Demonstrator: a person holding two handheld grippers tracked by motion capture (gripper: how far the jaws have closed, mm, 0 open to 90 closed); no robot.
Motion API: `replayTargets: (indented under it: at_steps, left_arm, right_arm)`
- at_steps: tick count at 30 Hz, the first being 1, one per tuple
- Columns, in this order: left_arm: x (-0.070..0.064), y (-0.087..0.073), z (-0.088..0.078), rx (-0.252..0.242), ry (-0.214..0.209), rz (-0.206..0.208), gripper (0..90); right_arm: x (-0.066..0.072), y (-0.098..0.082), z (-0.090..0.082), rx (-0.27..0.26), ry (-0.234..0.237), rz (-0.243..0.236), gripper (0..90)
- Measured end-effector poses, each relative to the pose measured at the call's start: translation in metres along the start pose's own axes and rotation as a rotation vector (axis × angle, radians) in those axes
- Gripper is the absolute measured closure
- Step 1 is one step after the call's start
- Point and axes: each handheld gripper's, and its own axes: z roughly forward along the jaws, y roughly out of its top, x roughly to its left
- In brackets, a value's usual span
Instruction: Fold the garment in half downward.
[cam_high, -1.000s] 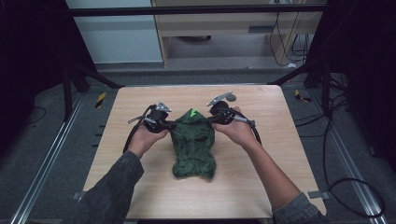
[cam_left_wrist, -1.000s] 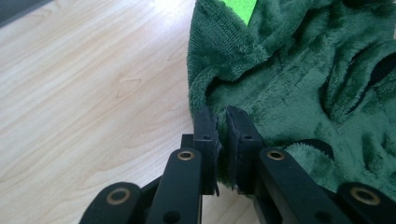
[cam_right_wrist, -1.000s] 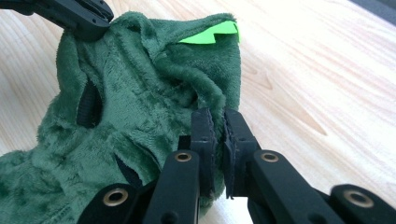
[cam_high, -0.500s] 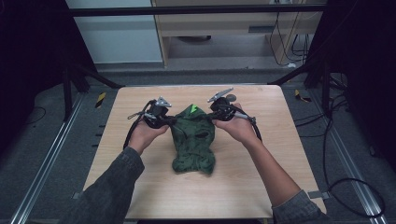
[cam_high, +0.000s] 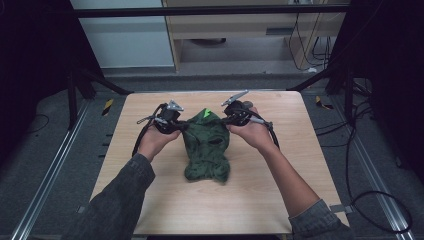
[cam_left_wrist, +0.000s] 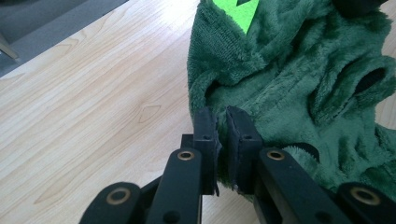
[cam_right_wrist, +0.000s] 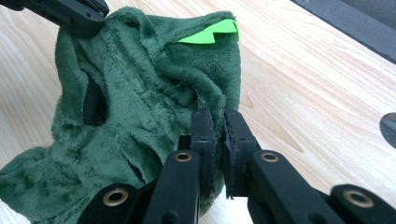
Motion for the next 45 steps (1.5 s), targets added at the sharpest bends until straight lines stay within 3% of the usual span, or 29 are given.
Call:
replayTargets:
  at_steps: [7,14,28,45]
  left_arm:
    - [0.005,0.011,0.002,-0.007,0.009,-0.001,83.4]
    - [0.002,0.010,0.003,-0.013,0.018,0.010,83.3]
    - [-0.020,-0.012,-0.007,-0.021,0.024,0.045,82.8]
    - [-0.029,-0.021,-0.010,-0.032,0.017,0.044,82.6]
  right_arm:
    - [-0.009,0.011,-0.001,0.000,-0.018,0.003,84.3]
    - [-0.008,0.011,0.000,0.006,-0.027,-0.005,84.3]
    - [0.009,-0.016,-0.005,-0.022,-0.029,-0.038,84.1]
    - [0.016,-0.032,-0.011,-0.044,-0.025,-0.040,83.6]
